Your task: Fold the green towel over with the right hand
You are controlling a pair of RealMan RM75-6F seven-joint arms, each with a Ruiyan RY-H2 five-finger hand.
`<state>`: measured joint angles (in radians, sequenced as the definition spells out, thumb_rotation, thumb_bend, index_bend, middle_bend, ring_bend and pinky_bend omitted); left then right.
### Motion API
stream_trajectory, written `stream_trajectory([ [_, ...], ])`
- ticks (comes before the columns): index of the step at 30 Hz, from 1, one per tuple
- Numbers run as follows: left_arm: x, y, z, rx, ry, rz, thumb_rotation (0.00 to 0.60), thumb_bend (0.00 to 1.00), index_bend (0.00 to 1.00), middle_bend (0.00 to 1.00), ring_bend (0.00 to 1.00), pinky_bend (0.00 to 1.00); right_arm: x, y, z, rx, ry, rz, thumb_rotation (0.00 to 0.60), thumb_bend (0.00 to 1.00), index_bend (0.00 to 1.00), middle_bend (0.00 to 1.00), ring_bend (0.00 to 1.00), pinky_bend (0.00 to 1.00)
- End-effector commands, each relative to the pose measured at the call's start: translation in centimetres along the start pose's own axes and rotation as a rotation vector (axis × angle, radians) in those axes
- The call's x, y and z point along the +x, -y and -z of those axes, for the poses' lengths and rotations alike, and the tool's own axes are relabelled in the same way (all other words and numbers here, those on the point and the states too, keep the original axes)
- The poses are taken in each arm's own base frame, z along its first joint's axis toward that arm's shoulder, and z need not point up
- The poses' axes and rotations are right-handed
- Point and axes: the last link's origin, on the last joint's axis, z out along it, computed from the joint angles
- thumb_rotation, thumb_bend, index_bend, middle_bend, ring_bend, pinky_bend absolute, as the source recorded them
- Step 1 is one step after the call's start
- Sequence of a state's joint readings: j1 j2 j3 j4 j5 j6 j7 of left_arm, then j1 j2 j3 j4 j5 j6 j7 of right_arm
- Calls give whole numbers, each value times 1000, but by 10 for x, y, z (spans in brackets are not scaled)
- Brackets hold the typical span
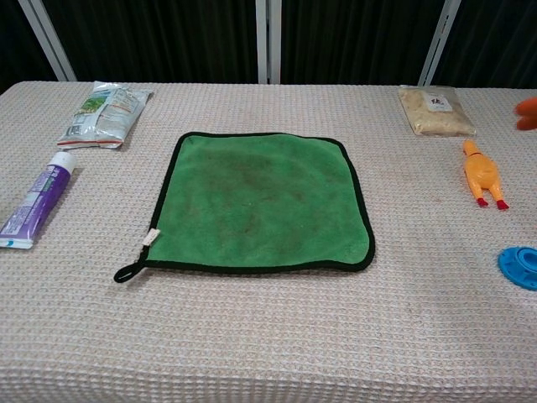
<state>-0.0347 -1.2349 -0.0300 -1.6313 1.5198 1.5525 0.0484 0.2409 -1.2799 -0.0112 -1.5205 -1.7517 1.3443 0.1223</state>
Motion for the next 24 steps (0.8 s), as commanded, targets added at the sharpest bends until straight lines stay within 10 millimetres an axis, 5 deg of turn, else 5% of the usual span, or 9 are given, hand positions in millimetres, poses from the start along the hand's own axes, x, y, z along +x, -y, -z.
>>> stream_trajectory([
  [1,0,0,0,1,0,1,600,276,263,174,139,134,-34,23,-30,89,44,32,600,69,318,200,0,3],
  [13,-6,7,-1,14,19,6,600,276,263,174,139,134,-101,57,-88,176,112,109,600,93,397,215,0,0],
  [24,-7,15,2,34,18,13,600,276,262,174,139,134,-117,68,-94,238,108,128,600,132,421,224,0,0],
])
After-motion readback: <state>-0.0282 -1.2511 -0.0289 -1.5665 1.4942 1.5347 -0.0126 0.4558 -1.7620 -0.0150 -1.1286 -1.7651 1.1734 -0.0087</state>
